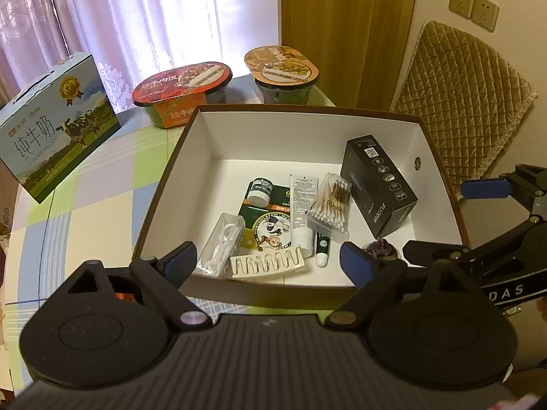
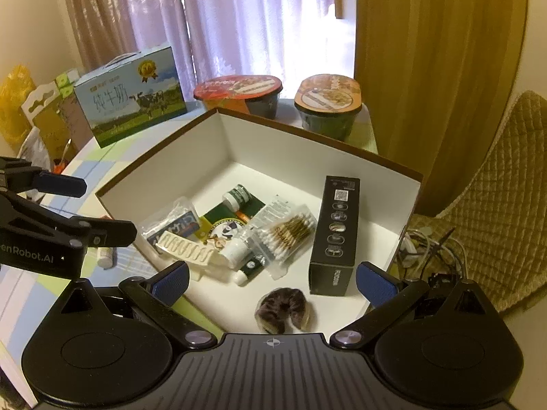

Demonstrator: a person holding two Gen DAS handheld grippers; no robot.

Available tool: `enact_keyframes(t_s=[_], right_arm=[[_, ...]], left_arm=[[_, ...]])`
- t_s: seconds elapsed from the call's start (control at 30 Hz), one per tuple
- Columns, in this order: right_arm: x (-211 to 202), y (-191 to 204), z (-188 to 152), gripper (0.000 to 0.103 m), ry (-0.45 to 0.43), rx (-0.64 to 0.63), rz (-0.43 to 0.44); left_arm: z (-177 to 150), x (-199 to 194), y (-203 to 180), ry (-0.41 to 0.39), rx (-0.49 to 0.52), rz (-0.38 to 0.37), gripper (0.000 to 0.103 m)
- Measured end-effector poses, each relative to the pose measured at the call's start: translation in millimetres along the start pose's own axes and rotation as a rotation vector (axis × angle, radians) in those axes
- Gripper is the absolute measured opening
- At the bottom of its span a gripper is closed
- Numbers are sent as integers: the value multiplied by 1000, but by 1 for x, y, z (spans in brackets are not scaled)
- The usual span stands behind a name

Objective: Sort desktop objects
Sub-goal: 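Open both tools to release the tube and swab bag into the box, then withdraw both tools and move toward the red packet and white bottle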

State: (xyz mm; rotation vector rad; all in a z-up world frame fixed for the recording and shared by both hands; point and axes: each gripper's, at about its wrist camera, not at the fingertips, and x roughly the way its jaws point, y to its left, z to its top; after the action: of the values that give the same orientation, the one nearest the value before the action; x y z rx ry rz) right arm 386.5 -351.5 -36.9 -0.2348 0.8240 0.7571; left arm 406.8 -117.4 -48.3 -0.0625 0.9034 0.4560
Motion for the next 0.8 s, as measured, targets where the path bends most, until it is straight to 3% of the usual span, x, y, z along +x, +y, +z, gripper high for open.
enact_keyframes(t_s=[0.8], right_arm=[[-35,80,-35,101,-6,110,-76]], left_arm=[[-47,-49,36,-26,66,-81,89]])
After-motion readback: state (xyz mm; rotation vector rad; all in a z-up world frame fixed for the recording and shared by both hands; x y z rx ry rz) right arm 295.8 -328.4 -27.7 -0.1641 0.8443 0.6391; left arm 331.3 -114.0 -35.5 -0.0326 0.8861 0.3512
